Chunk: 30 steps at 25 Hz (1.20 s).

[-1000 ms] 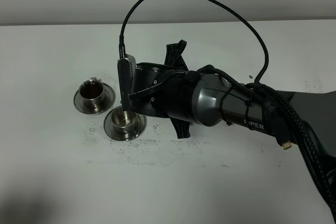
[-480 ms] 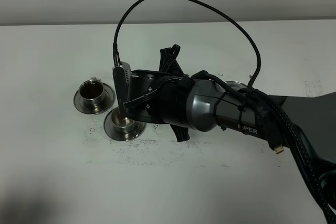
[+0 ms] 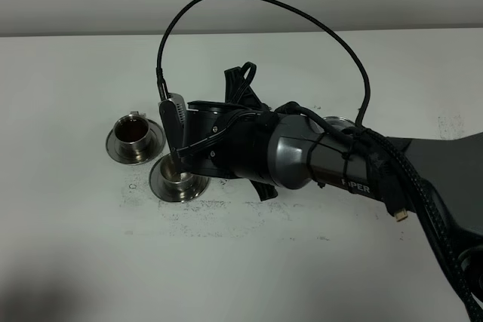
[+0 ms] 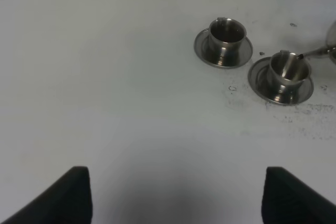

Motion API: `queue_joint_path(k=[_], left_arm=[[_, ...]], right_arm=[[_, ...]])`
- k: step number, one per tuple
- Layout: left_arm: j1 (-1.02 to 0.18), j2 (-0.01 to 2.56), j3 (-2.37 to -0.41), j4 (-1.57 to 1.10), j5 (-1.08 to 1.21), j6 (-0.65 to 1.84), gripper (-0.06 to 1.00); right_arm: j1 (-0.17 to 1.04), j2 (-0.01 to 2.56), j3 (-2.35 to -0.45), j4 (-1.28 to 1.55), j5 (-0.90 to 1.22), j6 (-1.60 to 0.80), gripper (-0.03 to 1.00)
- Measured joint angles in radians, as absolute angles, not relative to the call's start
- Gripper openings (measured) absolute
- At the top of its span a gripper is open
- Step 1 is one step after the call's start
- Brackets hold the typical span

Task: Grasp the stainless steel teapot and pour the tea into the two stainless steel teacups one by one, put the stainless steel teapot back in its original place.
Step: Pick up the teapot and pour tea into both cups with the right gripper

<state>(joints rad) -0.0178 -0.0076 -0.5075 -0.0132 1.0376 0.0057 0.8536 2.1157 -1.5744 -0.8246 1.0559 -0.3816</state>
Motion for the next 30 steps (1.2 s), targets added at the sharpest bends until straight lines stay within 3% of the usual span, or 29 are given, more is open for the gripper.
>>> queue_joint_path(k=[30], left_arm=[[-0.018,-0.008,-0.508,-0.013,1.038,0.007,0.64]], right_arm=[[0.854,2.116,-1.574,-0.925,1.004,-0.454,0.17]])
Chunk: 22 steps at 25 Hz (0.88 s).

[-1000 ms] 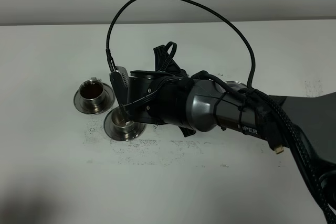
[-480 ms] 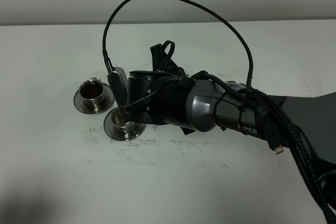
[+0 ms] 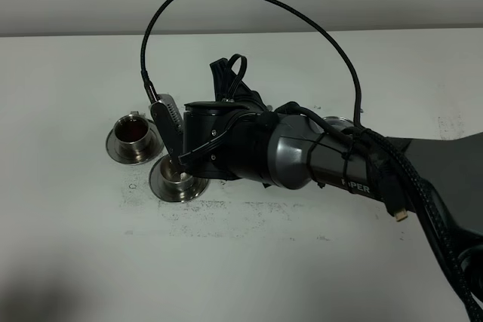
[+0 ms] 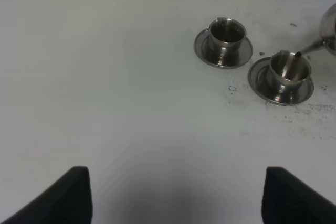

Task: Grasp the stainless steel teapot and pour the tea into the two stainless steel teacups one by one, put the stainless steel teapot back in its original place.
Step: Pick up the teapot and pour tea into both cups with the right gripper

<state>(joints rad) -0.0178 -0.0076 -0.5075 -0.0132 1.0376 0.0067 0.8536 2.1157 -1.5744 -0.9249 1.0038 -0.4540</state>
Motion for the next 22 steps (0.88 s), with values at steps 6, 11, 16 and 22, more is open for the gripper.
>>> queue_joint_path(k=[6,11,16,22], left_arm=[[-0.018,-0.008,-0.508,-0.013,1.038,0.007,0.64],[-0.018,-0.008,-0.508,-0.013,1.038,0.008,0.64],[-0.018,-0.008,-0.508,-0.013,1.038,0.008,0.64],[-0.018,-0.008,-0.508,-0.013,1.038,0.007,0.64]], right_arm=[[0.854,2.116,-1.574,-0.945,1.003,-0.454,0.17],[0.854,2.116,-1.574,-0.952,1.003,-0.454,0.17],[0.854,2.116,-1.574,-0.968,1.003,-0.454,0.17],[0.854,2.116,-1.574,-0.990,1.003,-0.458,0.17]])
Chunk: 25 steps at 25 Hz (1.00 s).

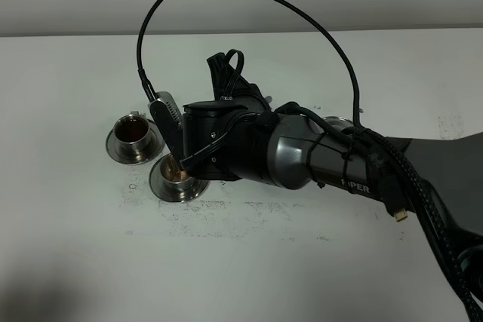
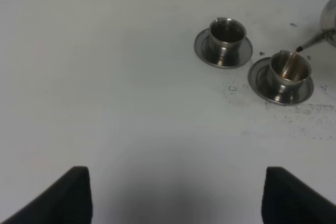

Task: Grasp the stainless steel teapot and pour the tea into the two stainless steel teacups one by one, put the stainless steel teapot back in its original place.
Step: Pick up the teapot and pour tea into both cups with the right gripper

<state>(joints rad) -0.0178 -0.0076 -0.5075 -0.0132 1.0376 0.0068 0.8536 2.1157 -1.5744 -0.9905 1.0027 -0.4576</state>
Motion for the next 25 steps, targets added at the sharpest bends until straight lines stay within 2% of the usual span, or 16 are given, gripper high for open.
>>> queue_joint_path(k=[25], left_arm=[[-0.018,-0.008,-0.508,-0.013,1.038,0.007,0.64]], right_arm=[[0.854,2.116,-1.574,-1.028,0.999,-0.506,0.17]])
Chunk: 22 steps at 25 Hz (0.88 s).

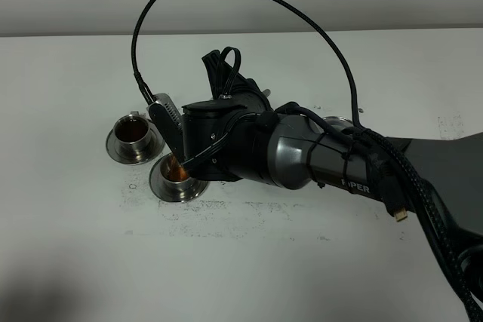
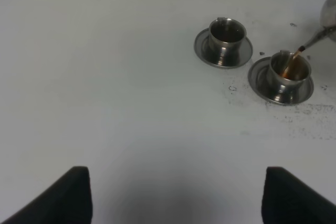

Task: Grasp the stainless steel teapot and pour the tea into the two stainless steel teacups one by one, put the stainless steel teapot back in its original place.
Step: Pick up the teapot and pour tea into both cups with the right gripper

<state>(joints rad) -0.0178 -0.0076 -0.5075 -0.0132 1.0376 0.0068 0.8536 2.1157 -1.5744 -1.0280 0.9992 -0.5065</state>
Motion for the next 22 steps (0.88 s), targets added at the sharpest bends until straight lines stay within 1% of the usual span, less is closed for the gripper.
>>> queue_joint_path(k=[22], left_arm=[[-0.018,-0.008,-0.508,-0.013,1.038,0.007,0.64]], right_arm=[[0.854,2.116,-1.574,-1.052,0.999,-0.536,0.17]])
